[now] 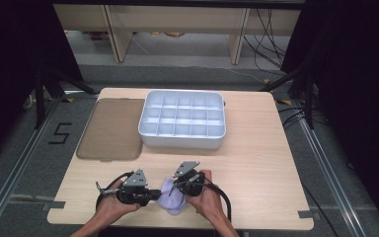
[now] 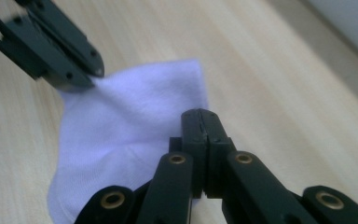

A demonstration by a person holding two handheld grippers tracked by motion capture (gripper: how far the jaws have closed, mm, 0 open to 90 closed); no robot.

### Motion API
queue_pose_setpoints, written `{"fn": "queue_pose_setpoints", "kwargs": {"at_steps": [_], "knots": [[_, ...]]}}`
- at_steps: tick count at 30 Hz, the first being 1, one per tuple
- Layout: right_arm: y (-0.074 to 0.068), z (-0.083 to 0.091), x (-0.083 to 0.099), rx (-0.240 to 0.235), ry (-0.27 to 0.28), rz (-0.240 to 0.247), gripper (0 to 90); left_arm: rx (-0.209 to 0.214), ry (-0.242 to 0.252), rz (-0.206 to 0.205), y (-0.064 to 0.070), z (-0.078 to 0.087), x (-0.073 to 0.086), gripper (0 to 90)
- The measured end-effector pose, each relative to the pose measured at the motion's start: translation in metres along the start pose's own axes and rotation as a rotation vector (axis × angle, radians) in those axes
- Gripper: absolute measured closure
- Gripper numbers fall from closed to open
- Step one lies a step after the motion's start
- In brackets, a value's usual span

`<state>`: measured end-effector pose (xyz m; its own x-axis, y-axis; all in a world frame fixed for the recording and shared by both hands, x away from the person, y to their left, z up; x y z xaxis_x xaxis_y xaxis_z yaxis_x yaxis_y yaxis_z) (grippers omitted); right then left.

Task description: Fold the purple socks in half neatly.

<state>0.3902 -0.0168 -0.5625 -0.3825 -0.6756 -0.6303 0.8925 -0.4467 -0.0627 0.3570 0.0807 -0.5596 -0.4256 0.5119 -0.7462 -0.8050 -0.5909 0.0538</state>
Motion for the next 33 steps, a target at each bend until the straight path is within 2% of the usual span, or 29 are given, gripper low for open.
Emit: {"fn": "queue_pose_setpoints", "kwargs": {"at_steps": [1, 2, 5, 8, 9, 10, 11, 12, 13, 15, 17, 19, 20, 21, 22, 23, 25, 26, 27, 29, 30, 32, 33], "knots": [[0.000, 0.005, -0.002, 0.003, 0.011, -0.004, 90.0, 0.003, 0.006, 0.033, 0.002, 0.000, -0.001, 85.1], [-0.001, 0.009, -0.004, 0.003, 0.040, -0.001, 90.0, 0.001, 0.009, 0.019, 0.002, 0.001, -0.001, 85.0], [-0.006, 0.024, 0.000, -0.003, 0.061, -0.003, 90.0, -0.001, 0.012, 0.000, 0.001, 0.003, -0.001, 85.0], [-0.019, 0.027, 0.011, -0.036, 0.042, -0.021, 90.0, -0.008, 0.012, 0.003, 0.001, 0.005, -0.002, 85.0], [-0.022, 0.027, 0.015, -0.046, 0.033, -0.020, 90.0, -0.003, 0.026, 0.001, 0.002, 0.006, -0.004, 85.0], [-0.025, 0.027, 0.020, -0.055, 0.017, -0.018, 90.0, -0.015, 0.013, 0.003, 0.001, 0.007, -0.003, 85.0], [-0.028, 0.027, 0.023, -0.063, 0.001, -0.025, 90.0, -0.015, 0.020, -0.020, 0.002, 0.008, -0.005, 85.0], [-0.029, 0.023, 0.027, -0.067, -0.007, -0.024, 90.0, -0.011, 0.027, 0.003, 0.005, 0.008, -0.007, 85.0], [-0.029, 0.019, 0.029, -0.059, -0.014, -0.042, 90.0, -0.014, 0.032, -0.022, 0.005, 0.008, -0.008, 85.0], [-0.029, 0.013, 0.031, -0.069, -0.026, -0.036, 90.0, -0.011, 0.036, -0.019, 0.009, 0.009, -0.010, 84.9], [-0.030, 0.008, 0.032, -0.084, -0.043, -0.055, 90.0, -0.007, 0.045, -0.043, 0.012, 0.009, -0.013, 85.0], [-0.031, 0.006, 0.031, -0.091, -0.046, -0.043, 90.0, -0.006, 0.051, -0.058, 0.016, 0.008, -0.016, 85.0], [-0.031, 0.006, 0.030, -0.088, -0.040, -0.024, 90.0, -0.008, 0.048, -0.053, 0.017, 0.008, -0.016, 85.0], [-0.031, 0.006, 0.030, -0.082, -0.034, -0.034, 90.0, -0.007, 0.046, -0.064, 0.019, 0.008, -0.017, 84.9], [-0.031, 0.008, 0.031, -0.086, -0.032, -0.037, 90.0, 0.008, 0.067, -0.055, 0.022, 0.006, -0.019, 85.0], [-0.032, 0.010, 0.033, -0.095, -0.038, -0.052, 90.0, 0.001, 0.049, -0.068, 0.022, 0.006, -0.018, 84.9], [-0.029, 0.012, 0.035, -0.081, -0.024, -0.062, 90.0, 0.008, 0.053, -0.069, 0.026, 0.005, -0.018, 84.9], [-0.027, 0.013, 0.036, -0.082, -0.018, -0.063, 90.0, 0.009, 0.052, -0.092, 0.026, 0.005, -0.019, 85.0], [-0.026, 0.015, 0.037, -0.087, -0.017, -0.066, 90.0, 0.012, 0.052, -0.069, 0.028, 0.005, -0.019, 84.9], [-0.023, 0.020, 0.039, -0.063, -0.012, -0.096, 90.0, 0.015, 0.056, -0.078, 0.028, 0.006, -0.019, 85.0], [-0.023, 0.022, 0.040, -0.068, -0.018, -0.092, 90.0, 0.009, 0.056, -0.095, 0.026, 0.007, -0.020, 84.9], [-0.021, 0.023, 0.041, -0.056, -0.008, -0.095, 90.0, 0.012, 0.059, -0.083, 0.027, 0.007, -0.020, 85.0], [-0.022, 0.022, 0.041, -0.068, -0.010, -0.083, 90.0, 0.011, 0.054, -0.086, 0.028, 0.006, -0.020, 84.9]]}}
Point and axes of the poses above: each handheld gripper's, and its own axes: z roughly backward along the jaws, x roughly out of its underside, y roughly to its right, the point moved 10 cm from there along -z, roughly forward along the jaws, and after that the axes turned 8 degrees about -x, right-handed, at the moved point
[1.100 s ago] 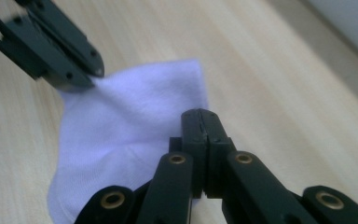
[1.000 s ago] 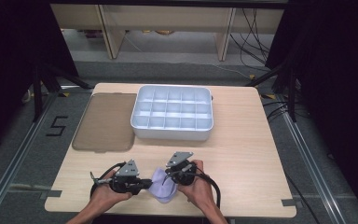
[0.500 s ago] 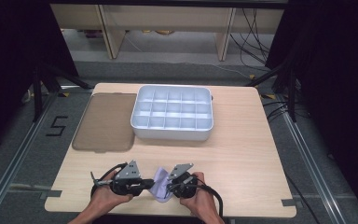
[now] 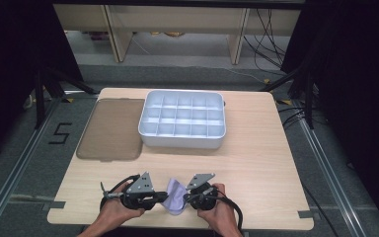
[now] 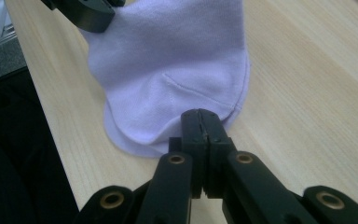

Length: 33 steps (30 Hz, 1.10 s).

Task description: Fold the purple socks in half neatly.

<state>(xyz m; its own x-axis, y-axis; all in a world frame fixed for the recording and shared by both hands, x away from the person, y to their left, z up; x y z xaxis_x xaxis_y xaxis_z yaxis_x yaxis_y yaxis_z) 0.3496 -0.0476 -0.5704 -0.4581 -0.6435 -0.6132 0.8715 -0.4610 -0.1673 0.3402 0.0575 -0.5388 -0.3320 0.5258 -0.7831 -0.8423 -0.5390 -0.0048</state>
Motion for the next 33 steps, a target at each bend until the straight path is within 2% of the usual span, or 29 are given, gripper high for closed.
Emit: {"fn": "queue_pose_setpoints", "kwargs": {"at_steps": [1, 2, 3, 4, 6, 7, 9, 10, 12, 13, 14, 16, 17, 18, 20, 21, 22, 23, 25, 26, 29, 30, 31, 32, 33], "knots": [[-0.001, -0.001, 0.002, 0.003, -0.014, -0.022, 90.0, 0.001, -0.004, -0.009, 0.001, -0.002, 0.000, 84.9], [0.000, -0.006, 0.001, 0.000, -0.018, 0.001, 90.0, 0.007, -0.006, -0.009, 0.005, -0.003, -0.001, 84.9], [-0.001, -0.009, 0.001, -0.005, -0.011, -0.019, 90.0, 0.011, -0.007, -0.047, 0.007, -0.005, -0.002, 84.9], [0.000, -0.009, 0.000, -0.002, -0.017, -0.009, 90.0, 0.018, -0.009, -0.027, 0.011, -0.007, -0.002, 84.9], [-0.001, -0.010, -0.001, -0.009, -0.018, -0.012, 90.0, 0.028, -0.017, -0.060, 0.015, -0.011, -0.003, 84.9], [-0.001, -0.011, -0.001, -0.012, -0.014, -0.007, 90.0, 0.029, -0.021, -0.043, 0.018, -0.013, -0.003, 84.9], [-0.001, -0.011, 0.000, -0.014, -0.012, -0.009, 90.0, 0.031, -0.037, -0.066, 0.019, -0.016, -0.002, 84.8], [-0.002, -0.010, 0.001, -0.010, -0.014, -0.026, 90.0, 0.033, -0.044, -0.071, 0.021, -0.019, 0.000, 84.9], [-0.002, -0.011, 0.000, -0.013, 0.004, -0.037, 90.0, 0.040, -0.050, -0.075, 0.022, -0.023, 0.001, 84.8], [-0.002, -0.010, 0.001, -0.021, -0.007, -0.037, 90.0, 0.039, -0.048, -0.074, 0.022, -0.025, 0.002, 84.8], [-0.002, -0.010, 0.001, -0.025, -0.006, -0.037, 90.0, 0.036, -0.066, -0.081, 0.021, -0.026, 0.004, 84.8], [0.000, -0.007, 0.001, -0.024, -0.001, -0.041, 90.0, 0.047, -0.063, -0.058, 0.024, -0.030, 0.005, 84.7], [0.002, -0.006, -0.001, -0.024, 0.011, -0.022, 90.0, 0.043, -0.075, -0.085, 0.023, -0.031, 0.006, 84.7], [0.003, -0.002, -0.002, -0.021, 0.021, -0.042, 90.0, 0.038, -0.081, -0.077, 0.023, -0.032, 0.007, 84.6], [0.006, 0.010, -0.008, -0.006, 0.060, -0.034, 90.0, 0.041, -0.072, -0.057, 0.025, -0.034, 0.007, 84.6], [0.009, 0.015, -0.014, 0.012, 0.106, -0.034, 90.0, 0.040, -0.074, -0.060, 0.025, -0.034, 0.007, 84.6], [0.008, 0.020, -0.019, 0.009, 0.131, -0.030, 90.0, 0.038, -0.079, -0.064, 0.024, -0.034, 0.008, 84.5], [0.007, 0.025, -0.023, 0.003, 0.137, -0.021, 90.0, 0.042, -0.072, -0.051, 0.025, -0.034, 0.007, 84.5], [0.004, 0.026, -0.033, -0.004, 0.163, -0.018, 90.0, 0.040, -0.069, -0.072, 0.025, -0.035, 0.007, 84.5], [0.003, 0.025, -0.038, -0.008, 0.170, -0.006, 90.0, 0.041, -0.071, -0.062, 0.026, -0.034, 0.007, 84.4], [-0.001, 0.014, -0.047, -0.026, 0.153, 0.027, 90.0, 0.039, -0.076, -0.088, 0.024, -0.034, 0.007, 84.3], [0.000, 0.010, -0.044, -0.025, 0.124, 0.020, 90.0, 0.037, -0.068, -0.054, 0.026, -0.034, 0.007, 84.2], [0.001, 0.004, -0.040, -0.018, 0.110, 0.004, 90.0, 0.035, -0.069, -0.075, 0.024, -0.034, 0.007, 84.0], [0.006, 0.000, -0.036, -0.016, 0.095, 0.033, 90.0, 0.039, -0.064, -0.054, 0.025, -0.032, 0.007, 83.2], [0.008, -0.001, -0.031, -0.016, 0.067, 0.011, 90.0, 0.053, -0.049, -0.040, 0.024, -0.030, 0.003, 82.5]]}}
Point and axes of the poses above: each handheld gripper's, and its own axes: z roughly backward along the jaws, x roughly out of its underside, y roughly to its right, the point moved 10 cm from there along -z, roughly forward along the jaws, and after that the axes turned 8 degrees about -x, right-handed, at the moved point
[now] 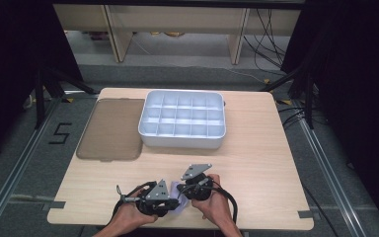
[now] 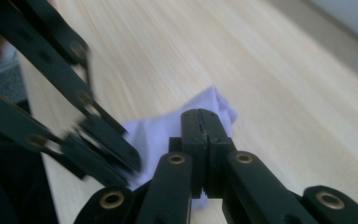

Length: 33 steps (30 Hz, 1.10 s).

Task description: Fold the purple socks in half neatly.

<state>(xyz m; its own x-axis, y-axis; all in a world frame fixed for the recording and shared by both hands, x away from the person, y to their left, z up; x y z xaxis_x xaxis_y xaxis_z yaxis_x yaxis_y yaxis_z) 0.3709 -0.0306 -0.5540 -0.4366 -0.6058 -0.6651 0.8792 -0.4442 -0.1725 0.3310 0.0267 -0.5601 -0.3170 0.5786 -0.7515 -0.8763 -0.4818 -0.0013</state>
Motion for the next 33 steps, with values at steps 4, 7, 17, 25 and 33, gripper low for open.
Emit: {"fn": "queue_pose_setpoints", "kwargs": {"at_steps": [4, 7, 17, 25, 33], "knots": [[0.004, -0.005, 0.005, -0.001, -0.013, -0.002, 90.0, 0.012, 0.068, 0.059, -0.003, 0.015, -0.012, 79.6], [0.002, -0.005, 0.006, 0.003, -0.020, -0.021, 90.0, 0.017, 0.090, 0.085, -0.006, 0.022, -0.015, 79.7], [-0.001, -0.003, 0.010, 0.025, -0.037, -0.027, 90.0, -0.019, -0.017, 0.019, -0.004, 0.001, 0.011, 84.2], [-0.007, 0.000, 0.013, 0.016, -0.022, 0.008, 89.5, -0.053, -0.037, 0.015, -0.019, 0.005, 0.019, 84.0], [0.010, 0.012, 0.002, 0.050, 0.020, -0.050, 60.4, -0.047, -0.024, 0.045, -0.018, 0.003, 0.018, 83.9]]}}
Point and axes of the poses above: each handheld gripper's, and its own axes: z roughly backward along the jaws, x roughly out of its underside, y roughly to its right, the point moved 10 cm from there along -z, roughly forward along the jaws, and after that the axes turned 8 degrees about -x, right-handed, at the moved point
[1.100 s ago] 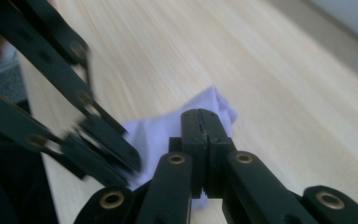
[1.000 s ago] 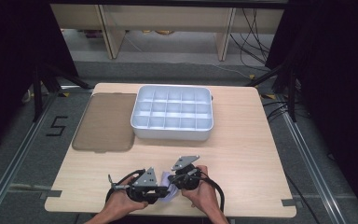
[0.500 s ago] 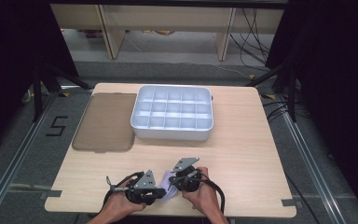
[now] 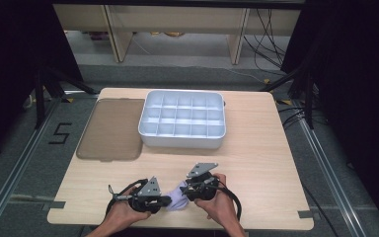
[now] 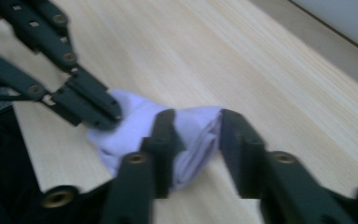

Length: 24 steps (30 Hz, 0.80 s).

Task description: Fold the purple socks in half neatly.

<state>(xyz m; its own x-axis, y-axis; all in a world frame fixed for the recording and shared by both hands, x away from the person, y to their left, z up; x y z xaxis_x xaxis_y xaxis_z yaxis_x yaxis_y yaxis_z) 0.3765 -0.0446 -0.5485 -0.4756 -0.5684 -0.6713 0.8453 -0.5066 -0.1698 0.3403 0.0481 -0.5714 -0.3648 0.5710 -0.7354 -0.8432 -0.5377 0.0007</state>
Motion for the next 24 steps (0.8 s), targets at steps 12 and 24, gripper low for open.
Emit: {"fn": "queue_pose_setpoints", "kwargs": {"at_steps": [12, 24], "knots": [[0.005, -0.022, 0.016, -0.102, -0.082, -0.152, 43.7, 0.017, 0.000, 0.011, -0.001, 0.001, 0.001, 83.2], [-0.003, -0.025, 0.015, -0.200, -0.064, -0.144, 66.8, 0.013, -0.003, 0.001, -0.003, 0.004, 0.004, 81.2]]}}
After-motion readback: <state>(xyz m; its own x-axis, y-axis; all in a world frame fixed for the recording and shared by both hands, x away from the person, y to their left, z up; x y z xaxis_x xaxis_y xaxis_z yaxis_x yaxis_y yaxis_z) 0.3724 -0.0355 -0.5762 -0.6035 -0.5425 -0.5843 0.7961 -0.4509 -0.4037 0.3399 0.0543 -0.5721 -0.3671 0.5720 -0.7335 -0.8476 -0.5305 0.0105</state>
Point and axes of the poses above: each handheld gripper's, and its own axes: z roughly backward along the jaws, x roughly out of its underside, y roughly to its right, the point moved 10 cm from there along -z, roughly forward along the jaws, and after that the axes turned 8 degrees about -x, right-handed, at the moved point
